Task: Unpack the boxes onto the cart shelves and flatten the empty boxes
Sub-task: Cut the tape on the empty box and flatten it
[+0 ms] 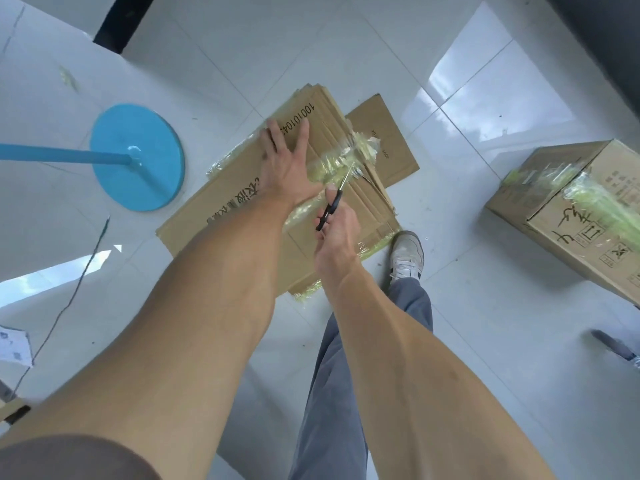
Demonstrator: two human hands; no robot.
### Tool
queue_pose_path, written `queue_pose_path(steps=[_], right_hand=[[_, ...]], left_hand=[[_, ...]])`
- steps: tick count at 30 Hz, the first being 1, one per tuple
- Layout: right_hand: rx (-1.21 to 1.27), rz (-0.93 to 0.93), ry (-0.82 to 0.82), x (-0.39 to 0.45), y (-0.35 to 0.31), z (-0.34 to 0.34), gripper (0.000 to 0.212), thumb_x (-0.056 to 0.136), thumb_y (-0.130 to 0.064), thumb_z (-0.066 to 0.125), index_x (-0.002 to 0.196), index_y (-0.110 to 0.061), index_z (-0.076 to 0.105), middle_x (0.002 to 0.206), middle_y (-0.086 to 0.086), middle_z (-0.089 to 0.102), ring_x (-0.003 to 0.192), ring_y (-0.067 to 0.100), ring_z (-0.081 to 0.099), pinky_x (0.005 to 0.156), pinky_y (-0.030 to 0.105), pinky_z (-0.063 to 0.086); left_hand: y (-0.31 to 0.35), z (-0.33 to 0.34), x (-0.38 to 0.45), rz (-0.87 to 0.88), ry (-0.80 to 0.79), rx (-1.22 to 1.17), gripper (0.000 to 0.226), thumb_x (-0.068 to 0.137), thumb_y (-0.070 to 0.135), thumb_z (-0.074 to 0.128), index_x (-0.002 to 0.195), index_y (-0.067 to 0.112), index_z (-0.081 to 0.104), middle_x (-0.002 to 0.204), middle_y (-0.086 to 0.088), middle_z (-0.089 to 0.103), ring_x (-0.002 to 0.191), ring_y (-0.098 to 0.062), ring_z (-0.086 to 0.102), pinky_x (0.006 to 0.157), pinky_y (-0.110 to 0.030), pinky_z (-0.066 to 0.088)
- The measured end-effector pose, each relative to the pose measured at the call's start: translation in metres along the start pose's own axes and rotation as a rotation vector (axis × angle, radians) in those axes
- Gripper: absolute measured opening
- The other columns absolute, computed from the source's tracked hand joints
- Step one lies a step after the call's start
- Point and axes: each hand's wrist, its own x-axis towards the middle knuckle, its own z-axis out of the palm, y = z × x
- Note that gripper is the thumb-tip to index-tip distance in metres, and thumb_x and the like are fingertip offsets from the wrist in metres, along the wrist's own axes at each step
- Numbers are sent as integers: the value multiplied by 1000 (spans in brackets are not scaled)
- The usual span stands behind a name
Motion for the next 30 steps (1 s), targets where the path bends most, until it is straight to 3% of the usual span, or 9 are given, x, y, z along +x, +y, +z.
queue_pose_path(steps=[3,7,13,18,22,26,30], right_hand=[[32,23,-93,-2,5,-10,28,80,-37,75,88,-15,59,71,5,55,60,17,47,57,26,36],[171,50,-219,-5,0,-14,29,80,-37,72,89,-16,54,70,6,57,57,19,48,55,25,39],[235,60,-275,-13,0,-18,28,78,-37,74,76,-17,54,65,4,59,54,16,52,55,25,40],[249,3,-266,-12,-17,4,30,82,-39,73,86,-13,60,69,7,62,56,17,52,56,25,42],[248,-4,-195,-8,-24,10,30,84,-34,74,99,-10,62,74,9,62,57,16,49,56,25,40],[284,0,-148,-10,-24,12,21,82,-24,80,88,-10,65,68,6,62,54,13,51,52,23,40],[292,18,-70,-11,-30,21,19,81,-23,81,86,-11,68,68,6,62,50,11,50,44,21,35]], left_hand=[[-8,-12,9,5,-26,-99,120,67,51,77,157,30,2,160,-29,-7,147,-50,0,117,-56,28],[-21,-24,4,29,-36,-131,112,70,47,75,158,28,9,161,-25,0,148,-46,5,120,-53,17],[-15,-20,6,46,-3,-71,102,71,45,65,155,25,10,158,-29,7,144,-49,14,117,-52,24],[-14,-9,-2,33,46,-142,102,67,42,65,153,31,13,160,-23,4,146,-43,12,108,-48,37],[-15,-10,0,12,31,-155,102,64,43,61,152,35,11,161,-18,3,148,-39,9,109,-48,36],[-14,-13,-1,7,20,-104,103,64,48,57,153,33,9,162,-22,3,148,-41,12,108,-50,37],[-11,-17,2,-1,-3,-62,108,66,50,68,155,31,9,162,-23,3,147,-42,15,108,-50,38]])
